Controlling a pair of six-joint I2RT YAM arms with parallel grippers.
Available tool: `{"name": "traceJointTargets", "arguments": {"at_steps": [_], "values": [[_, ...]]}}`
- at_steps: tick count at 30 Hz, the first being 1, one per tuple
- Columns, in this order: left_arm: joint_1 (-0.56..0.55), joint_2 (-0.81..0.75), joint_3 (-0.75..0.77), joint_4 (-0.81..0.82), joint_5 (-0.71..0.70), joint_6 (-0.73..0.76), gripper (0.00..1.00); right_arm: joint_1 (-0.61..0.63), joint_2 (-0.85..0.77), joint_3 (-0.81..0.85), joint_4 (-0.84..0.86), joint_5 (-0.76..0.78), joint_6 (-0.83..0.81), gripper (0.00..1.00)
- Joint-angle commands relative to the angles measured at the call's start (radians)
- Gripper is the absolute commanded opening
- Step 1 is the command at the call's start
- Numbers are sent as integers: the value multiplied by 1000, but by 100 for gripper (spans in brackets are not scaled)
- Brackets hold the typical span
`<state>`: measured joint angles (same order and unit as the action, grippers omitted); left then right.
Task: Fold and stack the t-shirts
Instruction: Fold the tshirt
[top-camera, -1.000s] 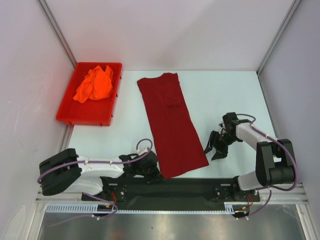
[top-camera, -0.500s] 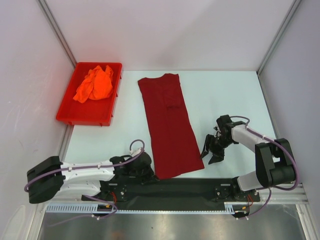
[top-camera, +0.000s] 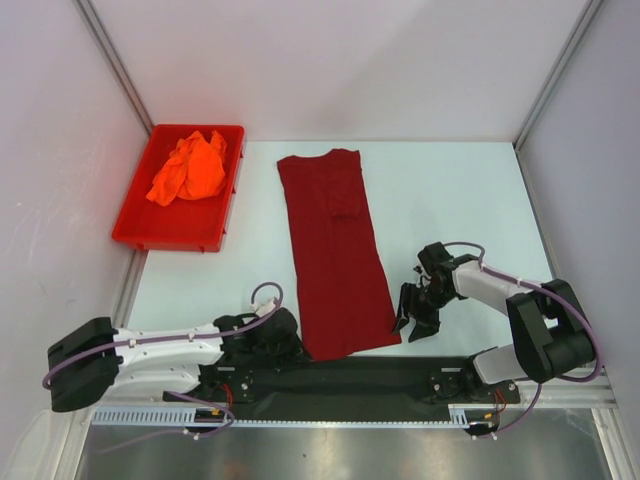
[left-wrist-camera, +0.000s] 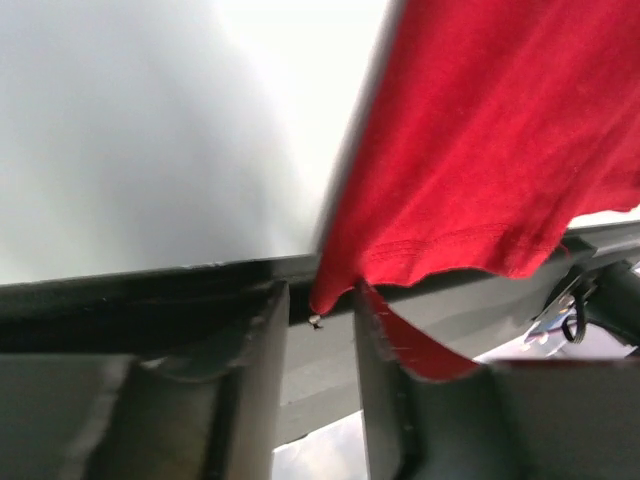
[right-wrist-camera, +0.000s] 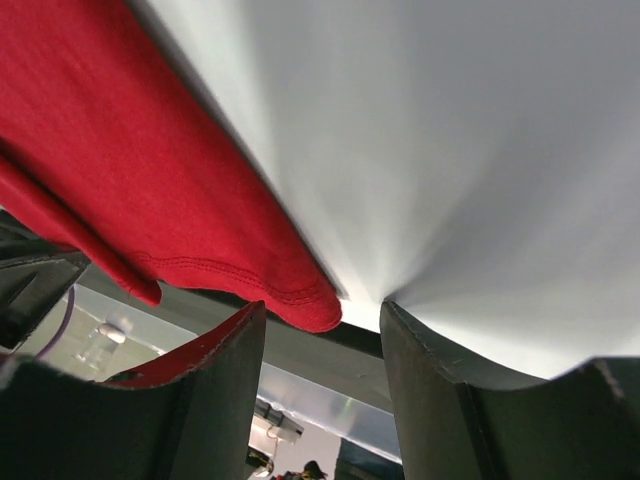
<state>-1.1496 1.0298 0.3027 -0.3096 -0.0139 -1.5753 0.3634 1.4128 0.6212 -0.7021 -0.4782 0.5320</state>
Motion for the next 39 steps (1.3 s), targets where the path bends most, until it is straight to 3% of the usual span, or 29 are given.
{"name": "traceJointTargets", "arguments": {"at_steps": [1, 6, 11, 21, 25, 28, 34, 39], "values": [[-2, 4, 65, -66, -29, 40, 40, 22, -6, -14, 38, 1, 10, 56], [-6, -69, 30, -83, -64, -5, 54, 32, -9, -14, 38, 9, 6, 56], [-4, -91, -31, 15, -49, -41, 50, 35, 2, -14, 44, 9, 6, 56], [-4, 59, 30, 70, -11, 0, 45, 35, 11, -15, 46, 10, 11, 56], [-1, 59, 45, 61, -35, 4, 35, 35, 2, -17, 42, 9, 14, 56], [4, 41, 56, 37, -55, 12, 17, 37, -3, -15, 39, 12, 14, 55], [4, -4, 49, 9, -78, 5, 5, 37, 5, -18, 49, 13, 16, 55], [4, 3, 39, 20, -67, 4, 0, 39, 6, -24, 59, 7, 22, 54]]}}
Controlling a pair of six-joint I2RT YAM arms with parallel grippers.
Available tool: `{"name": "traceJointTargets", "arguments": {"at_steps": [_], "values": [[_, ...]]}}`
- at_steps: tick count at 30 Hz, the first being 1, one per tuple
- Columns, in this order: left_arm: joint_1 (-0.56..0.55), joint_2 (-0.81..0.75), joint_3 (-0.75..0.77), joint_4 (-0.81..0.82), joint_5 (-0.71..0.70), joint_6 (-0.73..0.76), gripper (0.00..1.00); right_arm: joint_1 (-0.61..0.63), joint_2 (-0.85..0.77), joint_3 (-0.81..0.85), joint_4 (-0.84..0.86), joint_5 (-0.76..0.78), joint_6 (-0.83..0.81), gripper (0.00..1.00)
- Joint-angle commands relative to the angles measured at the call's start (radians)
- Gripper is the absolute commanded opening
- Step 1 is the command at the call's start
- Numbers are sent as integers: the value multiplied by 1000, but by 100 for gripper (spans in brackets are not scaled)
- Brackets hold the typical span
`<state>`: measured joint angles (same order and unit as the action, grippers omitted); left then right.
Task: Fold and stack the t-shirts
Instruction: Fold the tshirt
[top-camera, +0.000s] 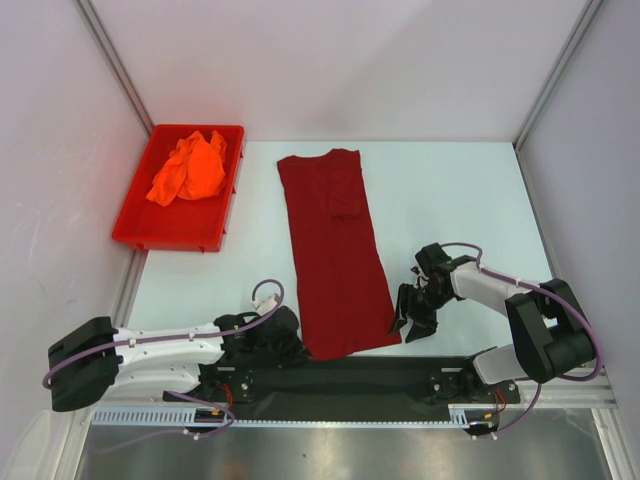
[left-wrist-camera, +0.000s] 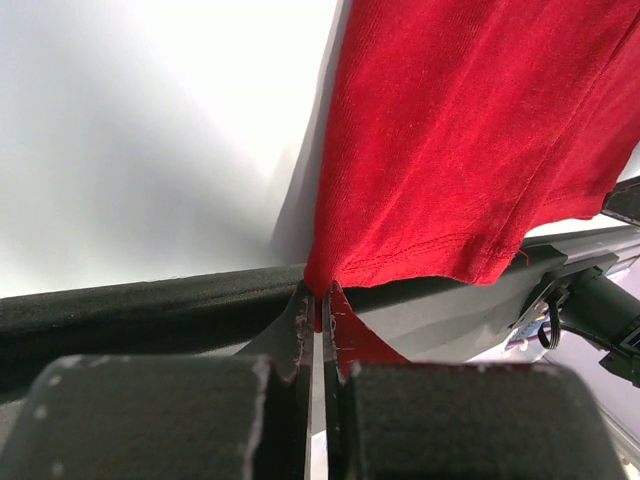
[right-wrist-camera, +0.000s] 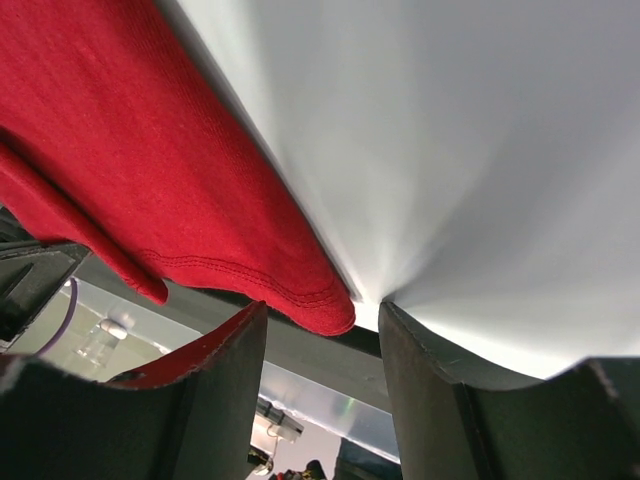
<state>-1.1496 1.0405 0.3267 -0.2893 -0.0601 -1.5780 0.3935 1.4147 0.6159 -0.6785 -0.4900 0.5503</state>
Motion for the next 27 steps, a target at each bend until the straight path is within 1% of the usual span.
{"name": "traceJointTargets", "arguments": {"at_steps": [1, 7, 10, 13, 14, 16, 17, 21, 27], "values": [[4, -7, 14, 2, -20, 9, 0, 10, 6, -21, 42, 19, 8, 54], [4, 4, 17, 12, -15, 19, 0, 10, 32, -24, 80, 5, 19, 47], [4, 7, 15, 13, -12, 23, 0, 11, 33, -24, 88, 10, 19, 41], [4, 3, 17, 6, -14, 24, 0, 13, 30, -30, 86, 5, 20, 26], [4, -5, 15, -1, -14, 24, 0, 13, 17, -33, 68, 13, 19, 13], [4, -17, 15, -14, -17, 26, 0, 16, -11, -34, 51, 21, 20, 3], [2, -25, 18, -34, -20, 26, 0, 21, -26, -35, 34, 27, 22, 0], [4, -82, 14, -74, -38, 29, 0, 33, -89, -38, 16, 28, 31, 0], [2, -86, 18, -76, -46, 39, 0, 53, -76, -47, 42, 19, 46, 0]]}}
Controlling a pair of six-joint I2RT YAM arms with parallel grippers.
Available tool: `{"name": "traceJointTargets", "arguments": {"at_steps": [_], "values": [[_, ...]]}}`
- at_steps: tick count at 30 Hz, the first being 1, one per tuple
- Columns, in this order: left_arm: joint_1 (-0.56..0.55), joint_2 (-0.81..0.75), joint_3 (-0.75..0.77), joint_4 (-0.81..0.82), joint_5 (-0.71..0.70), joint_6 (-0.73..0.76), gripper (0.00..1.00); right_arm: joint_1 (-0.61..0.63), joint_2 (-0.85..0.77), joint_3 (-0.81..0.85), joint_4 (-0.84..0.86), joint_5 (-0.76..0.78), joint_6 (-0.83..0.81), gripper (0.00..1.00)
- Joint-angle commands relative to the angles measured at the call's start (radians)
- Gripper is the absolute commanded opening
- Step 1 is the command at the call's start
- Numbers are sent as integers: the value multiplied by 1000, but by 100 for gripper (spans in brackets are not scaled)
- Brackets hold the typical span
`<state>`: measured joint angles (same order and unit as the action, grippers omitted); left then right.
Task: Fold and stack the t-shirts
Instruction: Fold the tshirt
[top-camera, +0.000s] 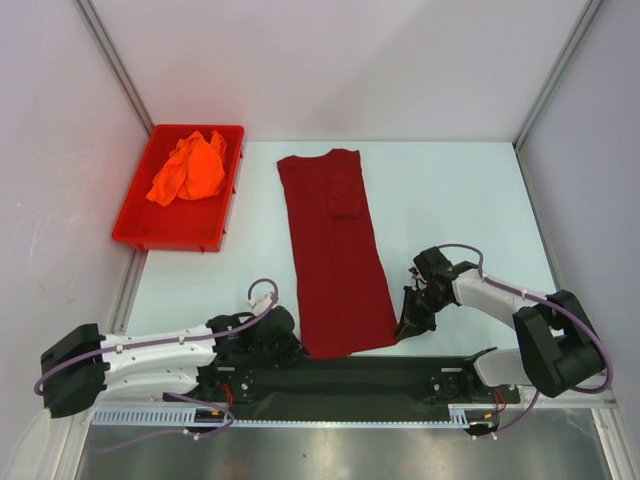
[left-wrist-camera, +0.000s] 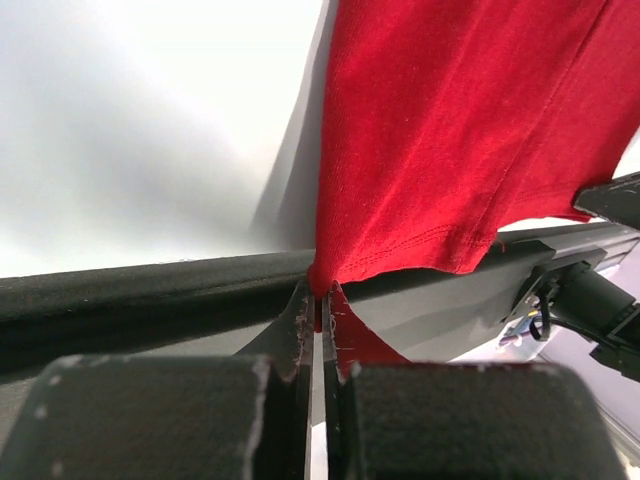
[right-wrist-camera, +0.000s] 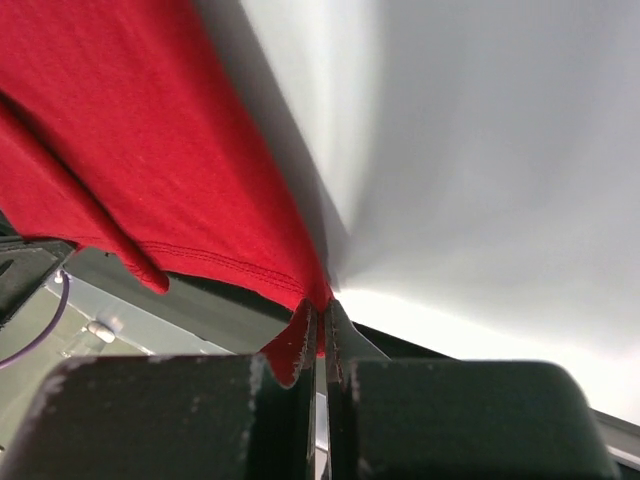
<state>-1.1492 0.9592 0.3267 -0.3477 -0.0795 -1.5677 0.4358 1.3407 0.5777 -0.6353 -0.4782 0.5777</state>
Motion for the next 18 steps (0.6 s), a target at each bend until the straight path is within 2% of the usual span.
{"name": "traceJointTargets", "arguments": {"at_steps": [1, 5, 13, 16, 18], "values": [[3, 10, 23, -5, -20, 32, 0, 15, -9, -7, 3, 1, 27, 0], [0, 39, 55, -10, -16, 60, 0, 23, -31, 13, -18, 0, 28, 0], [0, 12, 211, -195, -88, 143, 0, 26, -98, 187, -147, 12, -1, 0], [54, -10, 277, -255, -94, 205, 0, 23, -65, 304, -176, 32, -38, 0], [150, -20, 311, -281, -57, 293, 0, 15, -16, 398, -188, 44, -59, 0]]}}
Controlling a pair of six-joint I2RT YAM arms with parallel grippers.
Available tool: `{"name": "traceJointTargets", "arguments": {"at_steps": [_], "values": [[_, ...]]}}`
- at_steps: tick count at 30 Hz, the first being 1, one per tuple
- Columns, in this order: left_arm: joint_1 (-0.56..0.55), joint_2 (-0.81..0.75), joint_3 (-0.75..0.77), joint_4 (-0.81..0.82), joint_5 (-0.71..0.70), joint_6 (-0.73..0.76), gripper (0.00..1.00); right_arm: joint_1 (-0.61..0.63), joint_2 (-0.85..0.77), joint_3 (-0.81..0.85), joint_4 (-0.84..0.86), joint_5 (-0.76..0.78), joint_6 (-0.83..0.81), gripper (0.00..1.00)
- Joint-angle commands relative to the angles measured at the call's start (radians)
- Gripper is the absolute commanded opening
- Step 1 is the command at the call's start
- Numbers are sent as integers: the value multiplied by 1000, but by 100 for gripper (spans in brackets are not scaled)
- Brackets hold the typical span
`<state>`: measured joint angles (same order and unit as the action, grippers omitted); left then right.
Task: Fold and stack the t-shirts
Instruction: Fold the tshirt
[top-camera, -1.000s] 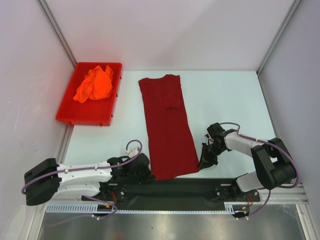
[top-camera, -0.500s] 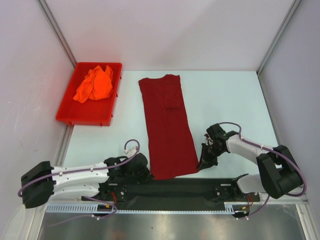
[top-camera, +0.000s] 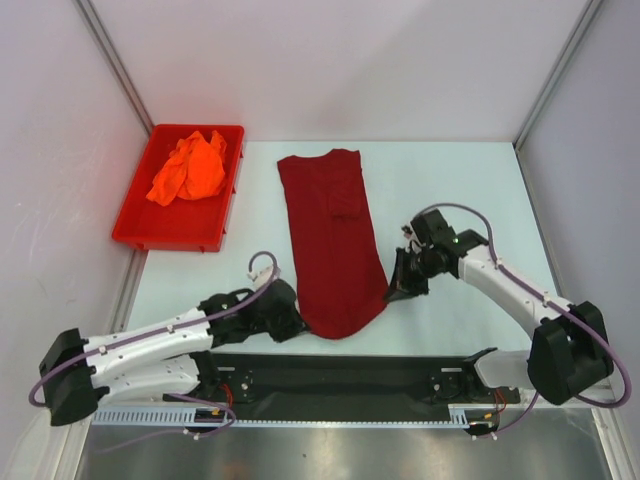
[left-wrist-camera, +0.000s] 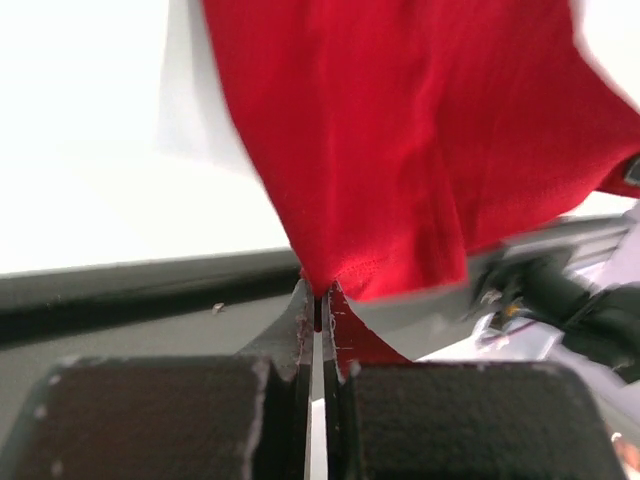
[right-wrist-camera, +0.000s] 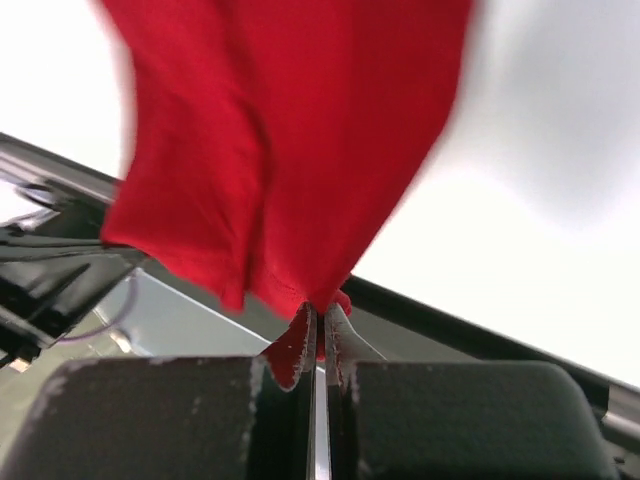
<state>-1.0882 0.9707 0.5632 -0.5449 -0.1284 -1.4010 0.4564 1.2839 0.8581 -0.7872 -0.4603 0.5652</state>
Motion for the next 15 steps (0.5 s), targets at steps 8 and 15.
{"name": "traceJointTargets", "arguments": {"at_steps": [8, 15], "values": [[540, 196, 318, -90, 205, 567, 0, -77, 337, 433, 17, -38, -105, 0], [642, 577, 593, -110, 280, 764, 0, -91, 641, 705, 23, -60, -133, 0]]}}
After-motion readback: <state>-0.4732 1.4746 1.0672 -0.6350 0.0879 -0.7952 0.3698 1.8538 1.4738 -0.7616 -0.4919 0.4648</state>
